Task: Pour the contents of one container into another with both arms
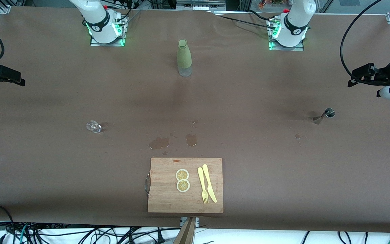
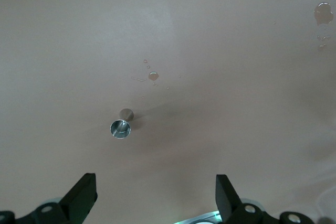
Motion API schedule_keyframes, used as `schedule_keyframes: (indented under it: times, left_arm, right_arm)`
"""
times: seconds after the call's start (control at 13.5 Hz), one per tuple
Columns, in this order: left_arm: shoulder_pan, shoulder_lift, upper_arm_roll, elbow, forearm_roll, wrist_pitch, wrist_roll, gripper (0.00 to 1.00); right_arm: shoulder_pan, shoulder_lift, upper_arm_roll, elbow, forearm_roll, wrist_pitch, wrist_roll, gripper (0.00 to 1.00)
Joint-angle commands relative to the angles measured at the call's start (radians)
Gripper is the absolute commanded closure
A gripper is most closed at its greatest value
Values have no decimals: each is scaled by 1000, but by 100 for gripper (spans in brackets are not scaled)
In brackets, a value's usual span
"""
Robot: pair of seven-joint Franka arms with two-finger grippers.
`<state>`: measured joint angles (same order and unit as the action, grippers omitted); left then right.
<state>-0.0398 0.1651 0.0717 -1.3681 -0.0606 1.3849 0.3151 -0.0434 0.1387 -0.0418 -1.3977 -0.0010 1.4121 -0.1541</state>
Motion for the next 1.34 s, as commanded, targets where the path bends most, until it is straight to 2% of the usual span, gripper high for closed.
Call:
schedule_keyframes:
  times: [0.0,0.3,0.74,1.26]
  left_arm:
    - [-8,-29,-4,-25,34,-3,-40,0]
    - [-6,-29,-3,-28,22,0,-54,0]
    - [-37,-75,-3,-88,24,6,-290,0]
    - [-35,-67,-3,-86,22,22,-277,0]
  right_arm:
    - [11,-48,-23,-32,-37,28,8,0]
    - [83,-42,-18,-30,-83,18,82,0]
    - [56,-44,-16,-30,-67,18,102,0]
    - [31,-24,-23,-23,-53,16,111,0]
